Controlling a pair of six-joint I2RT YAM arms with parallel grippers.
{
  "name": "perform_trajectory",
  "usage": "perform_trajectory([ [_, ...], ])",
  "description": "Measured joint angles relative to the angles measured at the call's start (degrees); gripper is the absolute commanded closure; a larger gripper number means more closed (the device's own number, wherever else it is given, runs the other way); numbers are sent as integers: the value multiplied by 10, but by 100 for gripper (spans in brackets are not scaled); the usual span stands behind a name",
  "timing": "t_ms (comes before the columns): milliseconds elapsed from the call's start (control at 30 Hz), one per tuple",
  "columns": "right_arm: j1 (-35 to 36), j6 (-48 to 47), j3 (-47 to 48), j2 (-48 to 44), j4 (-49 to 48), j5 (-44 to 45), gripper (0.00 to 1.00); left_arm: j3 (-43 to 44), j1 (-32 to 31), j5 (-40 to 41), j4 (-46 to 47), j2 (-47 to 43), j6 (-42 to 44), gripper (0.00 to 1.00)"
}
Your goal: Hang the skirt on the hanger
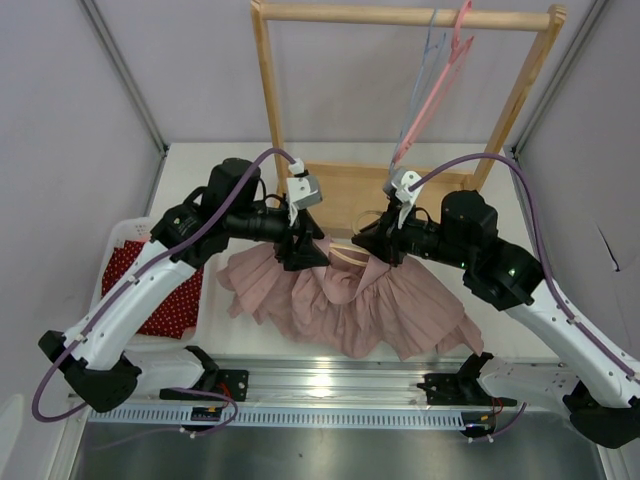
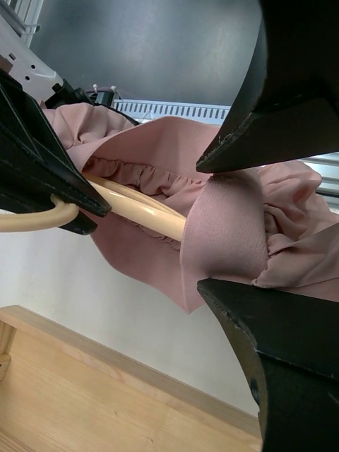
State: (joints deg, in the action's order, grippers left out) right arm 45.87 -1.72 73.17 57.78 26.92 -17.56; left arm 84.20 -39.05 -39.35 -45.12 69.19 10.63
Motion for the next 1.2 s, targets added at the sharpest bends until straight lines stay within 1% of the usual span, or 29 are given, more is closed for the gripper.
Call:
perform_trajectory([
  [267, -4, 0, 8, -1, 5, -13, 100, 0, -2, 12, 0, 10, 7, 30],
  [367, -4, 0, 9, -2, 5, -18, 100, 2, -2, 11, 0, 14, 11, 34],
  [467, -5, 0, 9, -3, 5, -20, 100, 2, -3, -1, 0, 24, 14, 42],
  [500, -6, 0, 9, -3, 5, -20, 100, 2, -4, -3, 0, 26, 14, 49],
  [567, -6, 0, 9, -3, 5, -20, 100, -2, -5, -10, 3, 27, 13, 60],
  [600, -6, 0, 10, -3, 5, -20, 100, -4, -5, -14, 5, 27, 13, 71],
  [633, -6, 0, 10, -3, 5, -19, 100, -7, -5, -17, 8, 27, 12, 77],
  [667, -6, -3, 10, -2, 5, -14, 100, -10, -6, -31, 10, 26, 14, 93],
  [700, -9, -4, 10, -1, 5, -10, 100, -14, -9, -40, 13, 24, 14, 99],
  [867, -9, 3, 10, 2, 5, 8, 100, -37, -13, -45, 38, 11, 17, 100],
  [900, -7, 4, 10, 3, 5, 14, 98, -44, -13, -43, 46, 6, 14, 100],
  [967, -3, 6, 10, 6, 5, 30, 91, -59, -13, -33, 61, -3, 7, 100],
  [1000, -2, 7, 9, 8, 5, 37, 77, -68, -13, -25, 72, -8, 3, 100],
  [1033, 0, 9, 9, 9, 5, 41, 70, -75, -13, -19, 80, -12, -2, 100],
  [1067, 2, 11, 9, 10, 5, 53, 58, -81, -14, -11, 89, -16, -8, 100],
  [1133, 0, 14, 9, 9, -1, 87, 50, -95, -14, 17, 90, -27, -19, 100],
  [1167, -1, 15, 9, 8, -5, 101, 47, -103, -12, 32, 90, -32, -24, 100],
  [1200, -2, 18, 8, 6, -8, 111, 41, -110, -11, 49, 90, -36, -30, 100],
])
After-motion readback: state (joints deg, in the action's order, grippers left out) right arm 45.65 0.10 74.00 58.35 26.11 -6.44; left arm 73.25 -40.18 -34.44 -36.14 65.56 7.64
